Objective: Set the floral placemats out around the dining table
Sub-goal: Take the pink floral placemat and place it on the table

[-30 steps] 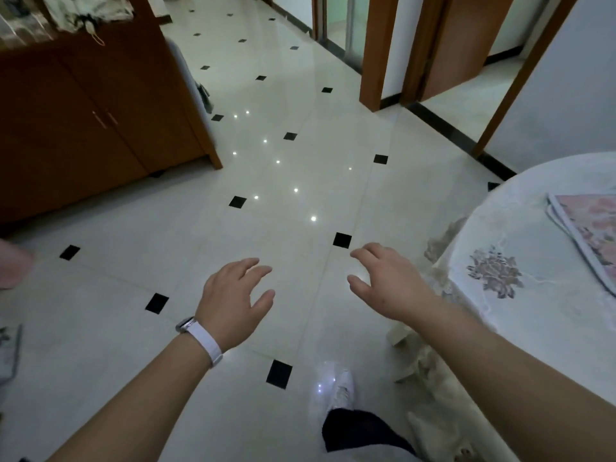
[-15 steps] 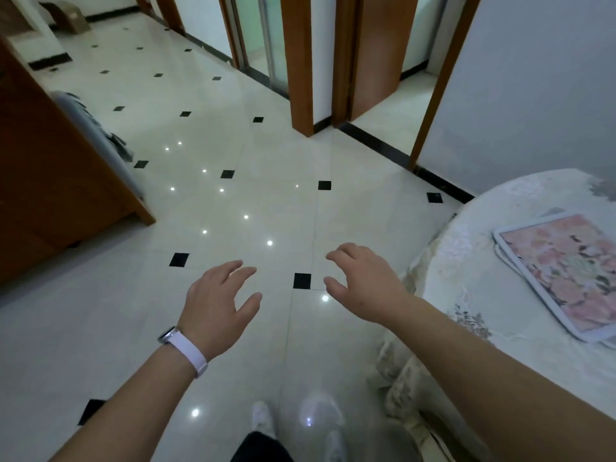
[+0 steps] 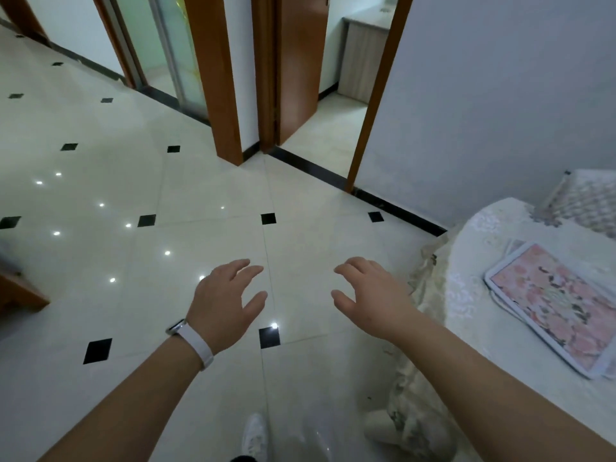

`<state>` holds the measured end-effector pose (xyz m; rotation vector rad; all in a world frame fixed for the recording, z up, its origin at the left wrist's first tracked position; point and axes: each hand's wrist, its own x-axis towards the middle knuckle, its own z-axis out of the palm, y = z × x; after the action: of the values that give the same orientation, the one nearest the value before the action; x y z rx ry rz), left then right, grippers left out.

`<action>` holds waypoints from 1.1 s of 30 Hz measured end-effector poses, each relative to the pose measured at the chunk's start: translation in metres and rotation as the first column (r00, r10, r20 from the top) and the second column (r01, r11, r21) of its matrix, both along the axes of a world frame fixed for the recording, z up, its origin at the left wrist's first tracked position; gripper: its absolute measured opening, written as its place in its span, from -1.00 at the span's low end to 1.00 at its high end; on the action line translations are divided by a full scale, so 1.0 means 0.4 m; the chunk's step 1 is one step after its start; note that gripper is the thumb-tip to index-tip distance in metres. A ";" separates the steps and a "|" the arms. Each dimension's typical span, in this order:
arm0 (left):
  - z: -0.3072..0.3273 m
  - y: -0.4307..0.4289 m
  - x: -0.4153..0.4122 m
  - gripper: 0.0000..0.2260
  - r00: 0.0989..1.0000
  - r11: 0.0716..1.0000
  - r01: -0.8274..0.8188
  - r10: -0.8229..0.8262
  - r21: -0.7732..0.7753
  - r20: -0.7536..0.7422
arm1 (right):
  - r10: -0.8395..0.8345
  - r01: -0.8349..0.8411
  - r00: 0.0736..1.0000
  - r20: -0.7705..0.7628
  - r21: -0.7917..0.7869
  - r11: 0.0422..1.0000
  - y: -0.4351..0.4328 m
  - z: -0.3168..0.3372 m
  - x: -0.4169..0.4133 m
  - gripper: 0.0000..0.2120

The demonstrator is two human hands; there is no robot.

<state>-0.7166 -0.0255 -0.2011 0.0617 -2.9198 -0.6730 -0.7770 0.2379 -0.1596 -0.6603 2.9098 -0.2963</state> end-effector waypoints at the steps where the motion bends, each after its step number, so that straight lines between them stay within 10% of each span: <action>1: 0.005 -0.020 -0.040 -0.48 1.000 1.000 0.024 -0.024 0.010 -0.003 | -0.027 0.027 1.000 -0.012 0.003 1.000 -0.012 0.011 -0.020 -0.54; 33: 0.037 0.497 -1.111 -0.50 0.761 0.734 0.645 -0.641 -0.210 0.099 | -0.631 0.634 0.773 0.066 -0.096 0.767 0.495 -0.066 -0.676 -0.54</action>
<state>-1.1611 0.1733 -0.1862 -1.0251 -2.9825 -0.3807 -1.0475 0.4359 -0.1861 0.3585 3.0006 -0.5356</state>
